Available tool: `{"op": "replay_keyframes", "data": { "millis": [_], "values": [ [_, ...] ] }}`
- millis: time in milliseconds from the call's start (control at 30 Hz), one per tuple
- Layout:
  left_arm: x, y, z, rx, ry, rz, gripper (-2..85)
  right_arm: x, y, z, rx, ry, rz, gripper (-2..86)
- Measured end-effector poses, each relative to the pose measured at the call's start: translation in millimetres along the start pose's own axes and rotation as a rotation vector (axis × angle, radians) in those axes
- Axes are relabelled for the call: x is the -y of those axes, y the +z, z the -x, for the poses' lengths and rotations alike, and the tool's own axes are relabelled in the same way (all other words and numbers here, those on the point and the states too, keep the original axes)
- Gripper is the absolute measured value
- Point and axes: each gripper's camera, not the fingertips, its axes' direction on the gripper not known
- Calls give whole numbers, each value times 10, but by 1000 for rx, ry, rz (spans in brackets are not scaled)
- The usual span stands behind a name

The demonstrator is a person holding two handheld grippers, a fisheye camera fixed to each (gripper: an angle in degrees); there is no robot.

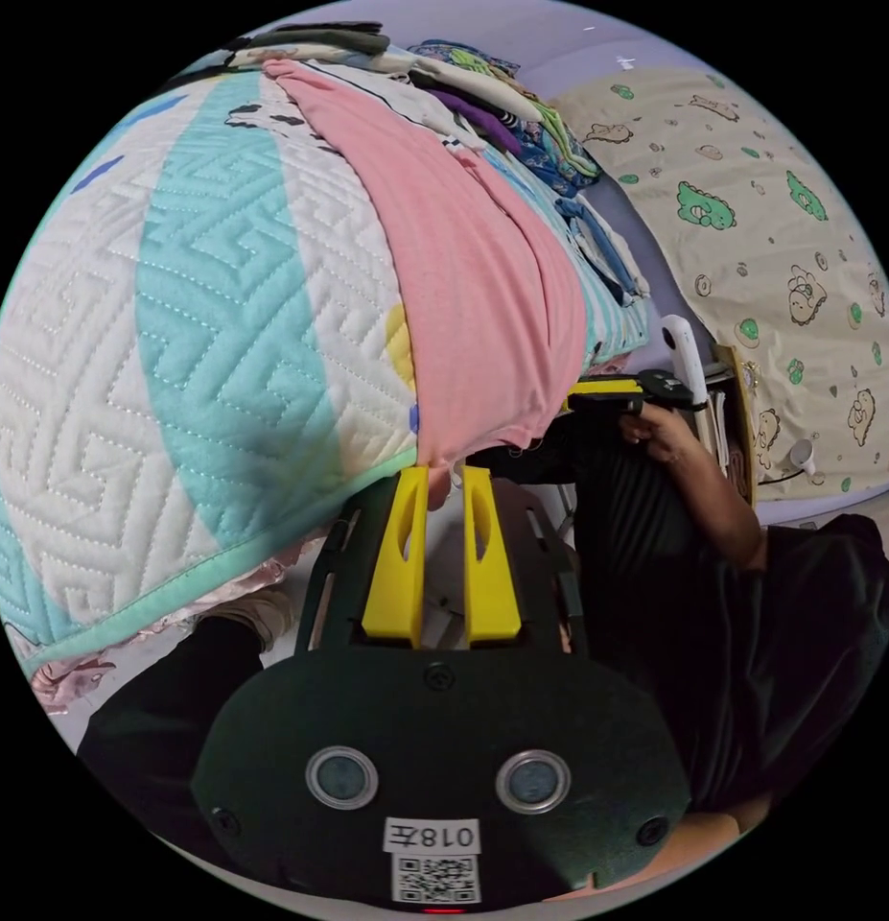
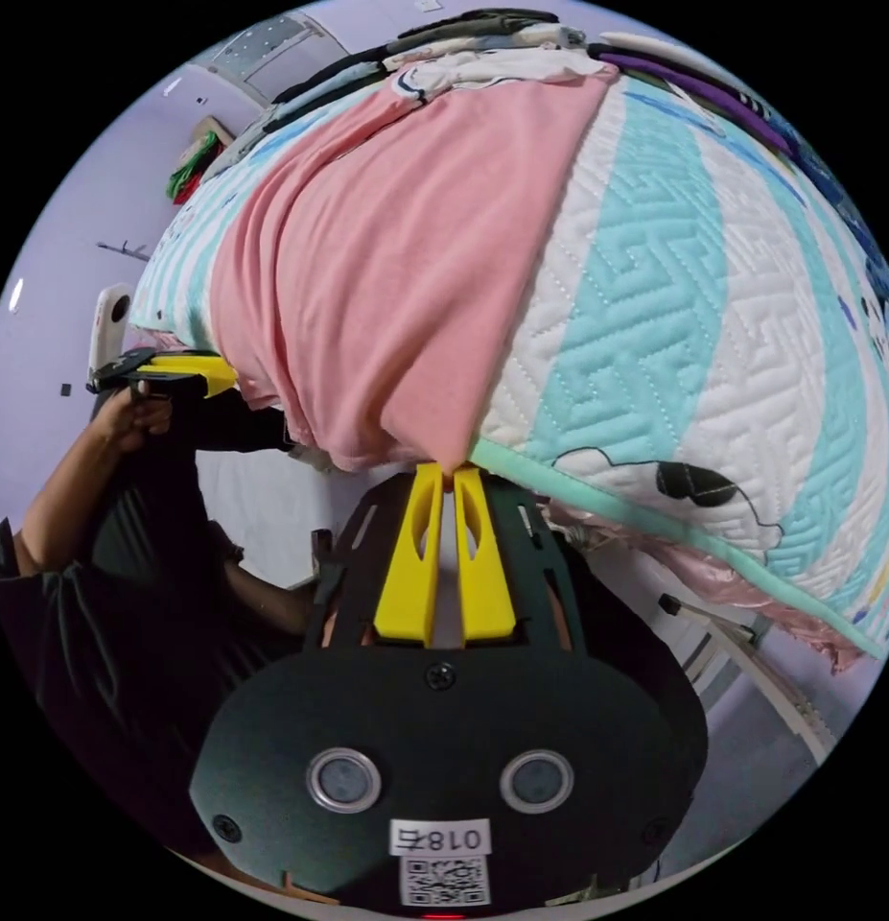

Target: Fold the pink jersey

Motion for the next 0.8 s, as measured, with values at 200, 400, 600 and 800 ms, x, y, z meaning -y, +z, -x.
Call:
{"op": "replay_keyframes", "data": {
  "millis": [200,400,600,800],
  "values": [
    [-4,-104,-142,33,13,19,64,-170,-113,-229,152,91,-46,14],
    [-33,-208,-334,84,43,27,72,-55,59,-79,146,-3,-14,49],
    [-9,-166,-458,123,100,33,87,-20,45,-45,141,-37,-75,104],
    [146,225,-436,170,121,157,107,30,155,25,156,-68,-54,98]
  ]
}}
